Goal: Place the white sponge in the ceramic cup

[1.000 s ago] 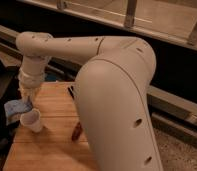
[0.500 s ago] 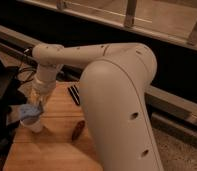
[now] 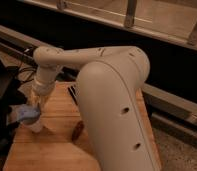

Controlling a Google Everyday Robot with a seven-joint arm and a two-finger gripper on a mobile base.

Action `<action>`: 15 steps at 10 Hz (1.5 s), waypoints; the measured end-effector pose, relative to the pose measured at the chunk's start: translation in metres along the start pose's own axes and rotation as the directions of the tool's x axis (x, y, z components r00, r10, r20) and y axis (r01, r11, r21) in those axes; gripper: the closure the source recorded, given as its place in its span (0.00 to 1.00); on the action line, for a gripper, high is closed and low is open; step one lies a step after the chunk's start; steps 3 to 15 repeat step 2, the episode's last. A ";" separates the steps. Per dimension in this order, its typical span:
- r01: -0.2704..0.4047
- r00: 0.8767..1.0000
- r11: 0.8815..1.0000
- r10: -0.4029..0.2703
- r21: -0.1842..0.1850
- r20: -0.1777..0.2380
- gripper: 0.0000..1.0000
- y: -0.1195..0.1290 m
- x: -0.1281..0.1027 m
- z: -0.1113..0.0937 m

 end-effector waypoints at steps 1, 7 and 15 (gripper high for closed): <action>0.009 1.000 1.000 -0.009 0.005 -0.017 0.54 0.004 -0.002 0.006; 0.008 1.000 1.000 -0.007 0.011 -0.021 0.45 0.002 -0.003 0.006; 0.008 1.000 1.000 -0.007 0.011 -0.021 0.45 0.002 -0.003 0.006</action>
